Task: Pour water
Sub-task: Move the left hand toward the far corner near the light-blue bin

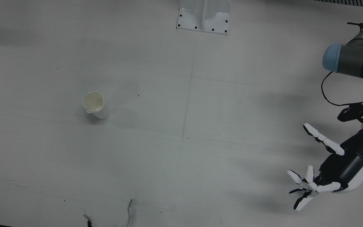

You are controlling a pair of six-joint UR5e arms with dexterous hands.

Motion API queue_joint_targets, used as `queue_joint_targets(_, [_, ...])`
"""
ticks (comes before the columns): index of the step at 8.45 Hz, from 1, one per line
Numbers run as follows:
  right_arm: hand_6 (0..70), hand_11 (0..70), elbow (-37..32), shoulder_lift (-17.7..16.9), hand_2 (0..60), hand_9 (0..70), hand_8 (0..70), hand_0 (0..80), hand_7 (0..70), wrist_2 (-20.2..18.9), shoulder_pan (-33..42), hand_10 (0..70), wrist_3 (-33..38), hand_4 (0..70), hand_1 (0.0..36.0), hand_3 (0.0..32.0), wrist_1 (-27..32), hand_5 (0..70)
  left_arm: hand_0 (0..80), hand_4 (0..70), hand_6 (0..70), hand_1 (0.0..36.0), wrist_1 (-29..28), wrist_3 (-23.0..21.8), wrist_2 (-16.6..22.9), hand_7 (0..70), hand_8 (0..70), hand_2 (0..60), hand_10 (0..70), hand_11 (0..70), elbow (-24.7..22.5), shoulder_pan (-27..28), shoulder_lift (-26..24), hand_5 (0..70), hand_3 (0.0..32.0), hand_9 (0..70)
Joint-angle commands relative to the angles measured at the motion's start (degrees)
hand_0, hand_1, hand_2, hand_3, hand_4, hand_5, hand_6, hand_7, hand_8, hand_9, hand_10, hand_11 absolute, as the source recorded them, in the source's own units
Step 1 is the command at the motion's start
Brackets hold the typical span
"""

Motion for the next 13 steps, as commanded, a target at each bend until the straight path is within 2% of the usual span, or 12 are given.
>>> queue_joint_targets(1, [23.9,0.0,1.7,-2.1,17.6,7.7,9.5,38.3,16.5,-0.2,1.4,0.0,2.7,0.0,8.3,4.4,0.0,7.0,80.0,19.2,12.7,28.2,5.3,-1.0,0.0,6.1,6.4,0.0,8.2,15.6,-8.7,1.8,5.3,0.0,0.0,0.0])
queue_joint_targets(2, [24.5,0.0,2.6,-2.9,18.2,7.7,9.5,38.9,17.3,-0.2,2.2,0.0,2.8,0.0,8.8,3.4,-0.2,7.2,80.0,18.2,12.4,30.9,6.3,-1.0,0.0,6.0,6.7,0.0,8.3,16.0,-9.7,2.1,5.3,0.0,0.0,0.0])
queue_joint_targets(3, [23.6,0.0,3.0,-4.0,18.0,6.9,9.0,39.3,16.5,-0.3,2.8,0.0,2.9,0.0,9.1,3.4,-0.2,7.1,80.0,18.8,12.7,29.8,6.4,-1.1,0.0,5.9,6.9,0.0,8.0,15.5,-9.7,2.4,5.1,0.0,0.0,0.0])
queue_joint_targets(4, [21.7,0.0,3.1,-4.5,17.9,5.8,8.0,39.8,14.9,-1.2,3.9,0.0,2.9,0.0,9.7,4.0,-0.3,6.9,80.0,21.6,14.7,30.2,6.4,-1.1,-0.1,7.2,7.6,0.0,8.3,16.0,-9.7,2.5,4.8,0.0,0.0,0.0])
queue_joint_targets(6, [18.2,0.0,3.2,-5.1,17.0,2.6,5.8,40.6,9.5,-1.3,4.0,0.0,2.9,0.0,10.4,6.2,-0.4,6.5,80.0,22.1,15.4,31.6,6.9,-1.1,0.0,8.1,7.0,0.0,9.0,17.1,-9.7,3.6,4.8,0.0,0.0,0.2])
queue_joint_targets(8, [19.0,0.0,3.3,-5.1,16.9,3.1,6.1,41.1,11.5,-1.3,4.5,0.0,2.9,0.0,10.4,7.6,-0.5,6.7,80.0,22.7,15.4,31.9,8.3,-1.1,-0.2,8.6,6.6,0.0,9.4,17.7,-9.7,6.3,3.7,0.0,0.0,0.3])
queue_joint_targets(10, [21.4,0.0,3.2,-5.0,17.9,4.6,7.1,41.2,14.8,-1.3,4.4,0.0,2.9,0.0,10.3,6.2,-0.5,6.8,80.0,23.3,15.8,33.2,10.9,-1.8,0.0,9.1,6.8,0.0,9.4,17.9,-9.7,6.2,0.8,0.0,0.0,0.4])
queue_joint_targets(13, [23.1,0.0,4.3,-4.8,18.1,5.0,7.4,42.2,16.8,-1.4,5.6,0.0,2.9,0.0,10.6,7.0,-0.5,7.1,80.0,24.0,15.9,33.9,12.5,-1.8,0.1,9.5,6.5,0.0,9.2,17.8,-10.4,6.1,-0.7,0.0,0.0,0.5])
